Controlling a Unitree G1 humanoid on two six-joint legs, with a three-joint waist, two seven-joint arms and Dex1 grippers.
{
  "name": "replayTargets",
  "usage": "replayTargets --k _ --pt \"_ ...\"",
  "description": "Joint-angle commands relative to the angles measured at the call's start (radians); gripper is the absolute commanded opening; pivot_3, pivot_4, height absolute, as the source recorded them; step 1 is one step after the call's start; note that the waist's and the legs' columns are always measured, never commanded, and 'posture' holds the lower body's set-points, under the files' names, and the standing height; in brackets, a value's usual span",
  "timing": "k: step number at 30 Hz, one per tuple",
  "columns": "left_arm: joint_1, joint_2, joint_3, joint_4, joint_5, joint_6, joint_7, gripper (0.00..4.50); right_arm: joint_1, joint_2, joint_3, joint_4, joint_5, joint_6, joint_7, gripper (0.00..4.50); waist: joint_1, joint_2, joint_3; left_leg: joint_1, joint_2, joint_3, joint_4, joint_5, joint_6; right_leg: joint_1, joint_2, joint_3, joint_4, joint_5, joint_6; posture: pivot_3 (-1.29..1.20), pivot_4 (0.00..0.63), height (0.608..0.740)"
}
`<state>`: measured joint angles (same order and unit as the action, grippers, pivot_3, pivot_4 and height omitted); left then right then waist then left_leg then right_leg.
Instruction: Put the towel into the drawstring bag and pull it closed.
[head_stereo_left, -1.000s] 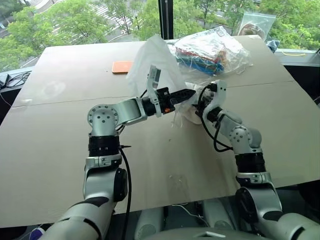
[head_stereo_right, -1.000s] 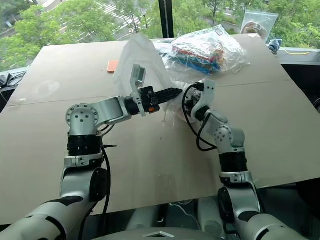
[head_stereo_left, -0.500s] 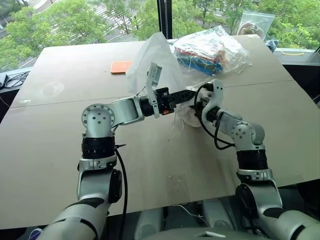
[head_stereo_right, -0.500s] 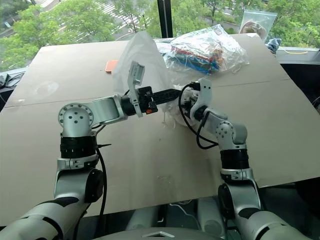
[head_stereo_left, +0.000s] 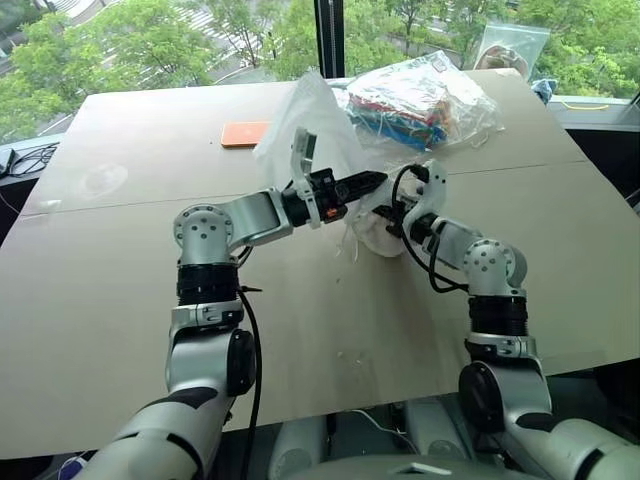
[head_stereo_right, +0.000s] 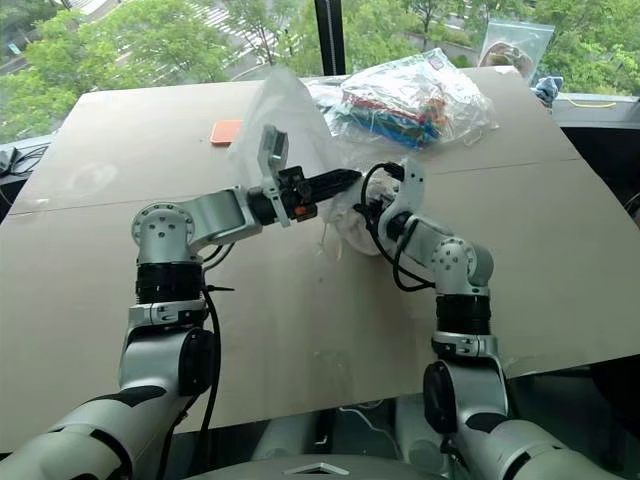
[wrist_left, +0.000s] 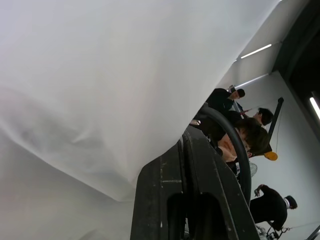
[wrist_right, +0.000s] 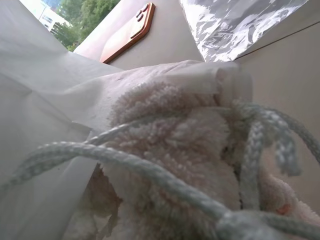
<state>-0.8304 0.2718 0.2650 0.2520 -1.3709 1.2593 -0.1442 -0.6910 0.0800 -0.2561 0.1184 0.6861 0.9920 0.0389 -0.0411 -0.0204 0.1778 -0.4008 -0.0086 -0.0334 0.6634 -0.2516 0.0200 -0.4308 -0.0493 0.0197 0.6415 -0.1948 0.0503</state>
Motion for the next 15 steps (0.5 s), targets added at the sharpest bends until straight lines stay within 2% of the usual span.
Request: replayTargets --k 1,4,7,9,12,13,15 --pt "-0.038 0.036 0.128 -0.122 -0.056 -0.111 -0.044 0.00 0.034 -0.003 -0.026 0.016 0.024 0.061 -0.020 0.05 0.000 0.000 0.000 0.000 0.000 0.000 0.000 0.000 0.000 0.000 0.000 0.000 0.000 0.000 0.000 0.00 0.150 0.740" --pt "0.002 0.075 0.038 -0.267 -0.027 -0.050 -0.162 0.00 0.026 0.003 -0.050 0.022 0.046 0.060 -0.040 0.05 -0.003 0.000 0.000 0.000 0.000 0.000 0.000 0.000 0.000 0.000 0.000 0.001 0.000 0.000 0.000 0.00 0.150 0.740" --pt "0.037 0.090 0.013 -0.323 -0.072 -0.022 -0.216 0.00 0.027 -0.009 -0.041 0.025 0.043 0.056 -0.042 0.05 -0.001 0.000 0.000 0.000 0.000 0.001 -0.003 0.000 0.000 -0.001 0.000 0.001 0.000 0.000 0.000 0.00 0.150 0.740" --pt "0.034 0.082 0.040 -0.287 -0.089 -0.048 -0.191 0.00 0.046 -0.068 0.074 0.014 -0.058 0.018 -0.024 0.05 0.001 0.000 0.000 0.000 0.000 0.001 -0.003 0.000 0.000 -0.001 0.000 0.001 0.000 0.000 0.000 0.00 0.150 0.740" --pt "0.019 0.083 0.057 -0.251 -0.050 -0.086 -0.177 0.00 0.063 -0.126 0.180 0.015 -0.176 -0.053 -0.044 0.05 0.002 0.000 0.000 0.000 -0.001 0.001 -0.003 0.000 0.000 -0.001 0.000 0.001 -0.001 0.000 0.000 0.00 0.150 0.740" --pt "0.030 0.103 0.019 -0.291 -0.003 -0.085 -0.215 0.00 0.065 -0.164 0.244 0.008 -0.240 -0.083 -0.046 0.05 0.001 0.000 0.000 0.000 -0.001 0.001 -0.003 0.000 0.000 -0.001 0.000 0.001 -0.001 0.000 0.000 0.00 0.150 0.740" --pt "0.063 0.126 -0.052 -0.384 0.062 -0.081 -0.286 0.00 0.060 -0.188 0.292 -0.014 -0.288 -0.111 -0.047 0.05 -0.001 0.000 0.000 0.000 -0.001 0.001 -0.003 0.000 0.000 -0.001 0.000 0.001 -0.001 0.000 0.000 0.00 0.150 0.740"
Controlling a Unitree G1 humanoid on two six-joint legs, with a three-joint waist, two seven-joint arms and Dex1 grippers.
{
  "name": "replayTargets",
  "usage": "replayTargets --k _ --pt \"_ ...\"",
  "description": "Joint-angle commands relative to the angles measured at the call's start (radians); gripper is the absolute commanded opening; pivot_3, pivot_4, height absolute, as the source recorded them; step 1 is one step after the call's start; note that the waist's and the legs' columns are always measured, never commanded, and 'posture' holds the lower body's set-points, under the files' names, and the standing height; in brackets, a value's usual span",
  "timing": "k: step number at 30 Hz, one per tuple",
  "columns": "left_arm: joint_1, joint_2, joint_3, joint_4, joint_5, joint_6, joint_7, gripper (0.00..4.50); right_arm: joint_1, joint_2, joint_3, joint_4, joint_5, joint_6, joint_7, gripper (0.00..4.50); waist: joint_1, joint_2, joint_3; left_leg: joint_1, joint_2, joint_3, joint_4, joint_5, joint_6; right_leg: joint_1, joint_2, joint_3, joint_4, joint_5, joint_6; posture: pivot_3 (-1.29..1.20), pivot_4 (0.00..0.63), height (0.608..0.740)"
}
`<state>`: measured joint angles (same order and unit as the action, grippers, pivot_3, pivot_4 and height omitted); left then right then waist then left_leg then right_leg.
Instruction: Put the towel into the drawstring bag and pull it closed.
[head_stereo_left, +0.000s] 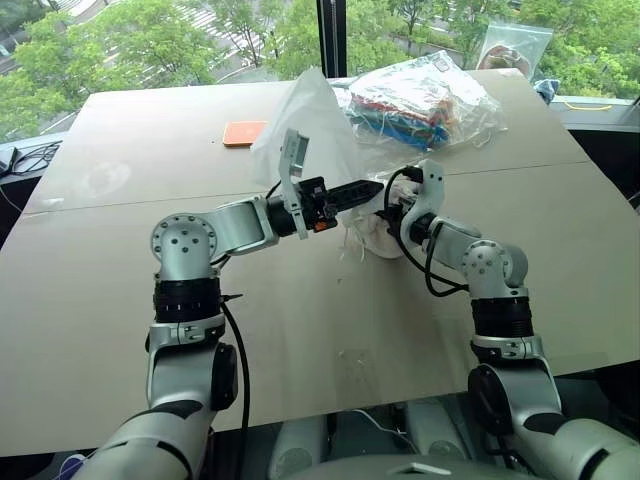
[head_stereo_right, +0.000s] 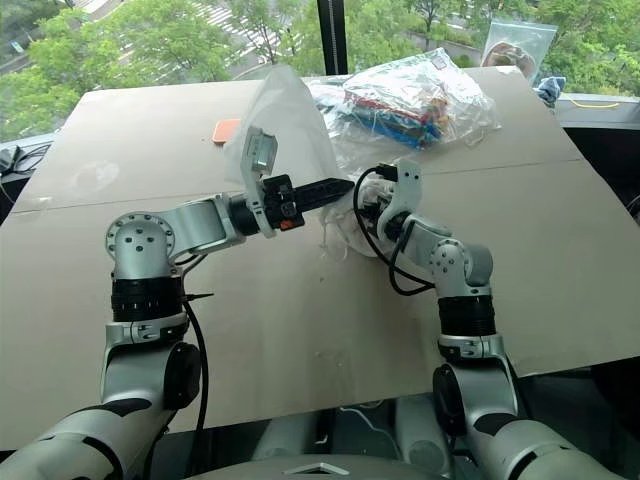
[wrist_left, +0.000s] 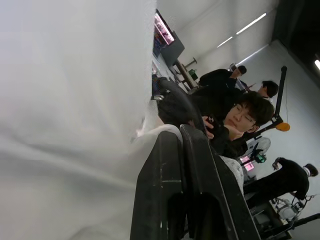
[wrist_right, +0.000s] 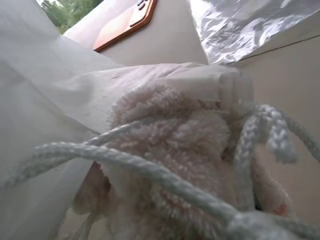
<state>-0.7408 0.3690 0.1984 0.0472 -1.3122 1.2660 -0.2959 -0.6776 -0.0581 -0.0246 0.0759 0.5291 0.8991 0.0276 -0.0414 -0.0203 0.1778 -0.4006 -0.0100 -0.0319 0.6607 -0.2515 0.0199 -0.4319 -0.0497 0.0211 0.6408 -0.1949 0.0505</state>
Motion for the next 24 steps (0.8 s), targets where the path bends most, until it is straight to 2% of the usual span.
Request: replayTargets --k 1,4,9,13,19,24 --pt "-0.011 0.029 -0.013 -0.210 0.026 -0.090 -0.151 0.00 0.041 -0.053 0.075 0.016 -0.140 -0.026 -0.027 0.05 -0.001 0.000 0.000 0.000 0.000 0.000 -0.001 0.000 0.000 0.000 0.000 0.000 0.000 0.000 0.000 0.00 0.150 0.740" --pt "0.030 0.028 -0.075 -0.264 0.100 -0.128 -0.202 0.00 0.029 -0.018 0.056 -0.014 -0.096 -0.026 0.015 0.05 -0.002 0.000 0.000 0.000 0.001 0.000 -0.003 0.002 -0.003 -0.001 0.000 0.001 -0.001 0.000 0.000 0.00 0.150 0.740" --pt "0.053 0.023 -0.092 -0.283 0.151 -0.169 -0.255 0.00 0.025 0.025 0.009 -0.035 -0.061 -0.015 0.034 0.05 0.001 0.000 0.000 0.000 0.001 0.000 -0.004 0.001 -0.001 -0.001 0.000 0.000 -0.002 0.000 0.000 0.00 0.150 0.740" --pt "0.033 0.015 -0.018 -0.227 0.095 -0.157 -0.230 0.00 0.029 0.008 -0.001 -0.016 -0.088 0.001 0.028 0.05 0.001 0.000 0.000 0.000 0.001 0.000 -0.004 0.000 -0.001 -0.001 0.000 0.000 -0.002 0.000 0.000 0.00 0.150 0.740" --pt "-0.030 -0.029 0.171 -0.016 -0.025 -0.187 -0.032 0.00 0.027 0.045 -0.101 0.021 -0.045 0.043 -0.019 0.05 0.001 0.000 0.000 0.000 0.001 0.000 -0.004 0.000 -0.001 -0.001 0.000 0.000 -0.002 0.000 0.000 0.00 0.150 0.740" --pt "-0.012 -0.026 0.175 -0.021 -0.092 -0.177 0.021 0.00 0.014 0.073 -0.162 0.048 -0.013 0.072 -0.054 0.05 0.001 0.000 0.000 0.000 0.001 0.000 -0.004 0.000 -0.001 -0.001 0.000 0.000 -0.002 0.000 0.000 0.00 0.150 0.740"
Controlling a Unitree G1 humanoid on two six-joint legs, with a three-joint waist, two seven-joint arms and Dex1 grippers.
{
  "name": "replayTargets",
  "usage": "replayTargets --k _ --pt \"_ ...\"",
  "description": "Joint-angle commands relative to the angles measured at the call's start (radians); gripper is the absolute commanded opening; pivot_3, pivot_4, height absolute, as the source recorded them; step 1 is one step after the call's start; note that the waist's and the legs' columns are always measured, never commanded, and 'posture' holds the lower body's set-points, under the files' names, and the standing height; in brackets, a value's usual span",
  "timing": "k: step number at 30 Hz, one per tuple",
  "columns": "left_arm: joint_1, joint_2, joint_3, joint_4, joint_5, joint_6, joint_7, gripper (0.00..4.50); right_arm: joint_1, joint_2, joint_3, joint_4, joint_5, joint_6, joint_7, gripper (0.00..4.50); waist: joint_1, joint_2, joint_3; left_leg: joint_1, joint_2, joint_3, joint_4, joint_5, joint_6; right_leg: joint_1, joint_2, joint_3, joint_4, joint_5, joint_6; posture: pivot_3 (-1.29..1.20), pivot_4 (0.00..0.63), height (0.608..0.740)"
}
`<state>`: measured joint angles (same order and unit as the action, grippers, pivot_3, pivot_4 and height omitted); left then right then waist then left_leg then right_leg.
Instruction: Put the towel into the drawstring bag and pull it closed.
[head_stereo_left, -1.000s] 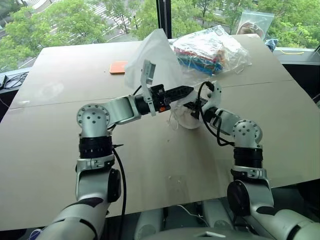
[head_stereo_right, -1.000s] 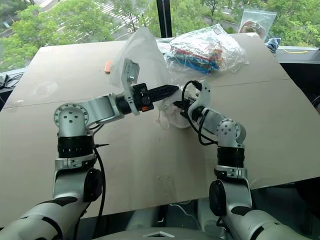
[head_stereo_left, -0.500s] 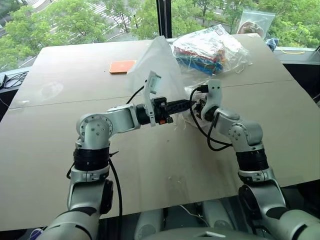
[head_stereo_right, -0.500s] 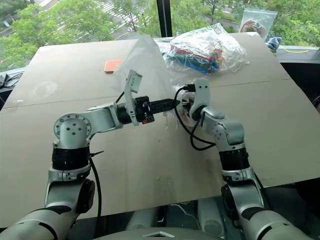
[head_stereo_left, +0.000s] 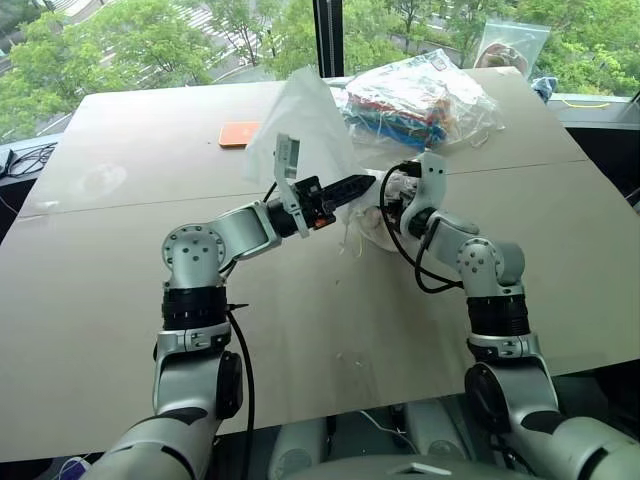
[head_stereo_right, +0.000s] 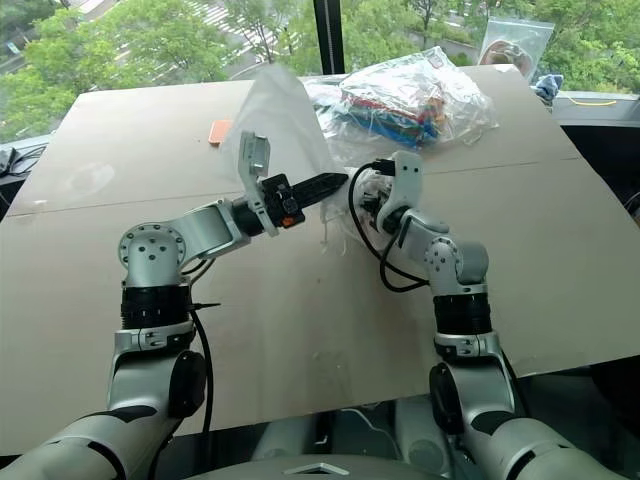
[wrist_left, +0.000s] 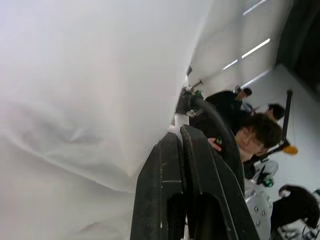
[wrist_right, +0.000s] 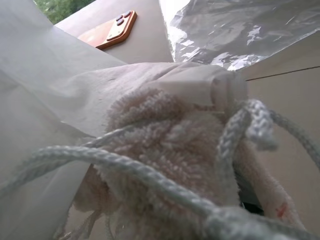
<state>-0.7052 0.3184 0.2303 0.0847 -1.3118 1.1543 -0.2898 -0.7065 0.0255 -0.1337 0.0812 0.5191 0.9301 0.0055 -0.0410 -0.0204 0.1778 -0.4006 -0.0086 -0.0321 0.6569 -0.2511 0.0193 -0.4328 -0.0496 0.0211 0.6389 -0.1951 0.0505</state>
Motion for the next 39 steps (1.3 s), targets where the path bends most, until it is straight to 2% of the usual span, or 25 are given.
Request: replayTargets --k 1,4,6,8,12,14,17,20,22,26,30,35,39 --pt "-0.045 0.021 0.140 -0.058 -0.095 -0.071 0.029 0.00 0.040 -0.007 -0.057 0.041 0.003 0.036 -0.028 0.05 0.000 0.000 0.000 0.000 0.000 0.000 0.000 0.000 0.000 0.000 0.000 0.000 0.000 0.000 0.000 0.00 0.150 0.740" --pt "-0.051 0.000 0.156 -0.040 -0.131 -0.101 0.082 0.00 0.039 -0.005 -0.057 0.040 0.007 0.055 -0.040 0.05 0.001 0.000 0.000 0.000 0.000 0.000 0.000 0.000 0.000 0.000 0.000 0.000 0.000 0.000 0.000 0.00 0.150 0.740" --pt "-0.039 0.024 0.097 -0.128 -0.137 -0.047 0.021 0.00 0.044 -0.012 -0.050 0.052 -0.013 0.067 -0.066 0.05 0.000 0.000 0.000 0.000 0.000 0.000 0.000 0.000 0.000 0.000 0.000 0.000 0.000 0.000 0.000 0.00 0.150 0.740" --pt "-0.040 0.019 0.075 -0.172 -0.206 -0.013 0.008 0.00 0.044 -0.003 -0.068 0.064 -0.004 0.068 -0.082 0.05 -0.001 0.000 0.000 0.000 0.000 0.000 0.000 0.000 0.000 0.000 0.000 0.000 0.000 0.000 0.000 0.00 0.150 0.740" --pt "-0.087 -0.015 0.156 -0.064 -0.326 -0.087 0.128 0.00 0.034 0.042 -0.153 0.071 0.072 0.056 -0.092 0.05 0.001 0.000 0.000 0.000 0.000 0.000 0.000 0.000 0.000 0.000 0.000 0.000 0.000 0.000 0.000 0.00 0.150 0.740" --pt "-0.121 -0.014 0.230 0.074 -0.300 -0.188 0.240 0.00 0.027 0.071 -0.226 0.074 0.140 0.061 -0.108 0.05 0.003 0.000 0.000 0.001 0.000 0.000 0.000 0.000 0.000 0.000 0.000 0.000 0.001 0.000 0.000 0.00 0.150 0.740" --pt "-0.114 0.014 0.239 0.144 -0.246 -0.200 0.286 0.00 0.029 0.082 -0.256 0.067 0.196 0.061 -0.119 0.05 0.003 0.000 0.000 0.001 -0.001 0.000 0.000 0.000 0.000 0.000 0.000 0.000 0.002 0.000 0.000 0.00 0.150 0.740" --pt "-0.086 0.019 0.206 0.127 -0.222 -0.166 0.299 0.00 0.037 0.066 -0.219 0.044 0.211 0.067 -0.098 0.05 0.001 0.000 0.000 0.000 -0.001 0.000 0.000 0.000 0.000 0.000 0.000 0.000 0.001 0.000 0.000 0.00 0.150 0.740" --pt "-0.064 0.013 0.168 0.038 -0.217 -0.138 0.229 0.00 0.033 0.062 -0.217 0.061 0.202 0.096 -0.142 0.05 -0.003 0.000 0.000 0.000 0.000 0.001 -0.001 0.001 -0.001 0.000 0.000 0.001 -0.001 0.000 0.000 0.00 0.150 0.740" --pt "-0.099 -0.015 0.218 0.083 -0.225 -0.212 0.289 0.00 0.033 0.059 -0.224 0.071 0.207 0.095 -0.146 0.05 0.007 -0.001 -0.001 0.000 0.000 0.000 -0.003 0.001 -0.001 -0.001 -0.001 0.000 -0.001 0.000 0.000 0.00 0.150 0.740" --pt "-0.083 0.005 0.189 0.069 -0.225 -0.166 0.251 0.00 0.038 0.057 -0.202 0.030 0.224 0.070 -0.095 0.05 0.003 -0.001 -0.001 0.000 -0.001 0.001 -0.003 0.000 -0.001 0.000 0.000 0.001 -0.001 0.000 0.000 0.00 0.150 0.740" --pt "-0.054 0.033 0.120 0.031 -0.148 -0.122 0.187 0.00 0.065 0.056 -0.149 -0.085 0.289 0.098 0.012 0.05 0.000 -0.001 -0.001 0.000 -0.001 0.000 -0.003 0.000 -0.001 0.000 0.000 0.000 -0.002 0.000 0.000 0.00 0.150 0.740" --pt "-0.059 0.122 0.063 0.072 -0.031 -0.096 0.050 0.00 0.101 0.028 -0.116 -0.177 0.333 0.151 0.063 0.05 -0.002 0.000 -0.001 0.001 -0.001 0.000 -0.003 0.000 -0.001 0.000 0.000 0.000 -0.001 0.000 0.000 0.00 0.150 0.740"
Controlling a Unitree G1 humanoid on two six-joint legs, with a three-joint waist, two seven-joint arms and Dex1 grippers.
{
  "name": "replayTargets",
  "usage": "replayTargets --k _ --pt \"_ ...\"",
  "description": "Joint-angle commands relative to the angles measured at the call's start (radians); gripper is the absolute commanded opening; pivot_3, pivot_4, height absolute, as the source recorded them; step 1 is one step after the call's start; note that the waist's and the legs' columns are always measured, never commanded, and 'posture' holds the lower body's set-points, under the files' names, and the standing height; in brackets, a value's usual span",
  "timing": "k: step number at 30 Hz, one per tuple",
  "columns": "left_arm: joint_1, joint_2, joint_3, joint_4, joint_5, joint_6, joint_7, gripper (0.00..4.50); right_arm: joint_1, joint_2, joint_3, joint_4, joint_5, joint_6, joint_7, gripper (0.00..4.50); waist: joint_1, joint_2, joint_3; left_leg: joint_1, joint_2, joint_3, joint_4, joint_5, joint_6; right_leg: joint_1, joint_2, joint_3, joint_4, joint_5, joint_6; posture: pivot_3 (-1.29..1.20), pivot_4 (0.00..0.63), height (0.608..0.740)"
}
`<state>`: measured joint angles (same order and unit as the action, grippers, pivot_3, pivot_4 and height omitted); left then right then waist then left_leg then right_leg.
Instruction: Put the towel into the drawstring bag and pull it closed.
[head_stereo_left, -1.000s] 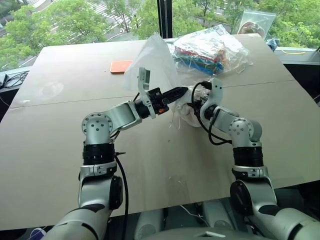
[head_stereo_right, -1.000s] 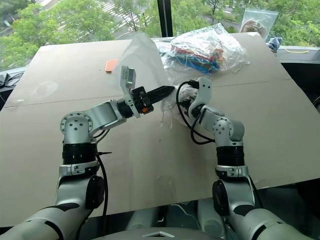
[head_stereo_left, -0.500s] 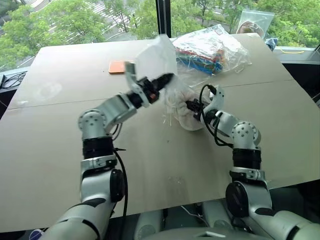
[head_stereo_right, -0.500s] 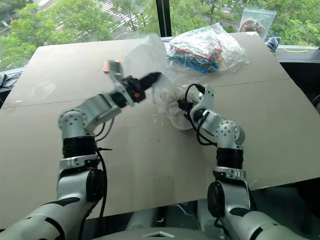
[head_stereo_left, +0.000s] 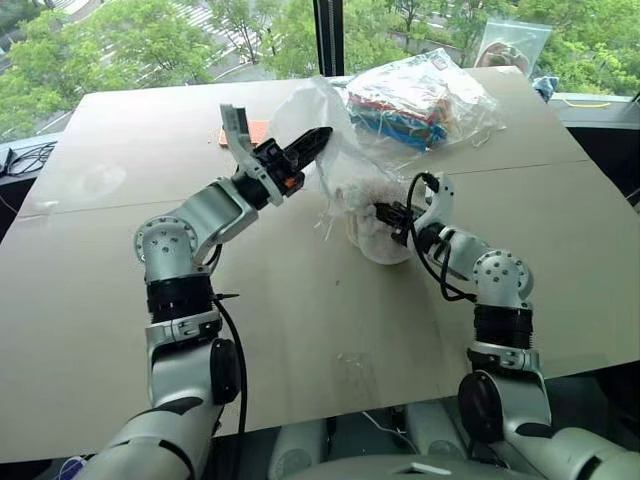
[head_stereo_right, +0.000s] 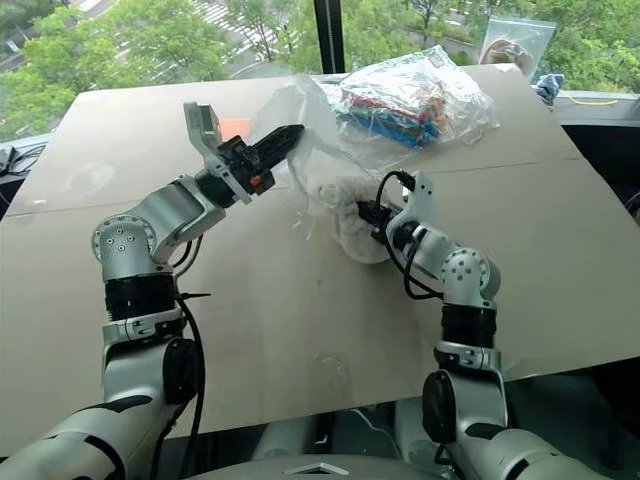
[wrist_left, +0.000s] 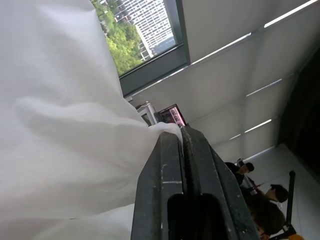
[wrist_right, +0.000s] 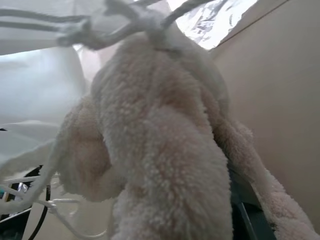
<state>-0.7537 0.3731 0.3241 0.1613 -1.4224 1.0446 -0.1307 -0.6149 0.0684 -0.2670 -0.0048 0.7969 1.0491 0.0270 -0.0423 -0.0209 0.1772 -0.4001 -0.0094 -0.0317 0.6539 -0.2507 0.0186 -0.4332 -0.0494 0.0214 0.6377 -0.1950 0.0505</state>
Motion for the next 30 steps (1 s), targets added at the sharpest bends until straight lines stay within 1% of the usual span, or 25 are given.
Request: replayTargets --k 1,4,6,8,12,16,20,23,25,27,30 --pt "-0.014 0.103 -0.066 -0.002 0.137 0.008 -0.170 0.00 0.017 -0.025 0.022 -0.109 0.062 0.043 0.047 0.05 -0.002 0.000 0.000 0.000 0.000 0.000 0.000 0.000 0.000 0.000 0.000 0.000 0.000 0.000 0.000 0.00 0.150 0.740" --pt "-0.027 0.180 -0.160 0.001 0.289 -0.037 -0.336 0.00 0.033 -0.054 0.044 -0.145 0.071 0.067 0.065 0.05 -0.001 0.000 0.000 0.001 0.000 0.000 0.000 0.000 0.000 0.000 0.001 0.000 0.000 0.000 0.000 0.00 0.150 0.740" --pt "-0.045 0.199 -0.198 0.018 0.392 -0.128 -0.442 0.00 0.037 -0.066 0.057 -0.153 0.073 0.079 0.074 0.05 0.002 0.000 0.000 0.000 0.000 0.000 0.000 0.000 0.000 0.000 0.001 0.000 0.000 0.000 0.000 0.00 0.150 0.740" --pt "-0.067 0.206 -0.215 0.031 0.443 -0.162 -0.517 0.00 0.038 -0.072 0.079 -0.148 0.054 0.077 0.078 0.05 0.002 0.000 0.000 0.000 0.000 0.001 0.000 0.000 0.000 0.000 0.000 0.000 0.000 0.000 0.000 0.00 0.150 0.740" --pt "-0.079 0.201 -0.222 -0.001 0.480 -0.163 -0.610 0.00 0.028 -0.075 0.158 -0.110 -0.018 0.029 0.097 0.05 -0.001 0.000 0.000 0.000 0.001 0.000 -0.001 0.000 0.000 0.000 0.000 0.000 -0.001 0.000 0.000 0.00 0.150 0.740" --pt "-0.063 0.200 -0.221 -0.042 0.493 -0.122 -0.638 0.00 -0.023 -0.048 0.216 -0.052 -0.108 -0.110 0.136 0.05 -0.003 0.000 0.000 0.000 0.001 0.000 -0.001 0.000 0.000 0.000 0.000 0.000 -0.001 0.000 0.000 0.00 0.150 0.740" --pt "-0.027 0.207 -0.221 -0.093 0.512 -0.112 -0.665 0.00 -0.051 -0.058 0.284 -0.001 -0.175 -0.181 0.204 0.05 -0.002 0.000 0.000 0.000 0.001 0.000 -0.001 0.000 0.000 -0.001 0.000 0.000 -0.001 0.000 0.000 0.00 0.150 0.740" --pt "-0.009 0.232 -0.200 -0.096 0.514 -0.086 -0.689 0.00 -0.056 -0.066 0.306 0.012 -0.181 -0.179 0.251 0.05 -0.001 0.000 0.000 0.000 0.001 0.000 -0.001 0.000 0.000 -0.001 0.000 0.000 -0.001 0.000 0.000 0.00 0.150 0.740" --pt "-0.013 0.276 -0.191 -0.060 0.503 -0.033 -0.721 0.00 -0.042 -0.079 0.312 -0.006 -0.168 -0.141 0.273 0.05 -0.001 0.000 0.000 0.000 0.001 0.000 -0.001 0.000 0.000 -0.001 0.000 0.000 -0.001 0.000 0.000 0.00 0.150 0.740" --pt "-0.013 0.323 -0.202 -0.028 0.539 -0.043 -0.766 0.00 -0.030 -0.098 0.327 -0.037 -0.149 -0.096 0.307 0.05 -0.003 0.000 0.000 0.000 0.001 0.000 -0.001 0.000 0.000 -0.001 0.000 0.000 -0.001 0.000 0.000 0.00 0.150 0.740" --pt "-0.021 0.358 -0.211 0.003 0.564 -0.044 -0.812 0.00 -0.035 -0.095 0.334 -0.044 -0.145 -0.082 0.324 0.05 -0.001 0.000 0.000 0.000 0.001 0.000 -0.001 0.000 0.000 -0.001 0.000 -0.001 0.000 0.000 0.000 0.00 0.150 0.740"
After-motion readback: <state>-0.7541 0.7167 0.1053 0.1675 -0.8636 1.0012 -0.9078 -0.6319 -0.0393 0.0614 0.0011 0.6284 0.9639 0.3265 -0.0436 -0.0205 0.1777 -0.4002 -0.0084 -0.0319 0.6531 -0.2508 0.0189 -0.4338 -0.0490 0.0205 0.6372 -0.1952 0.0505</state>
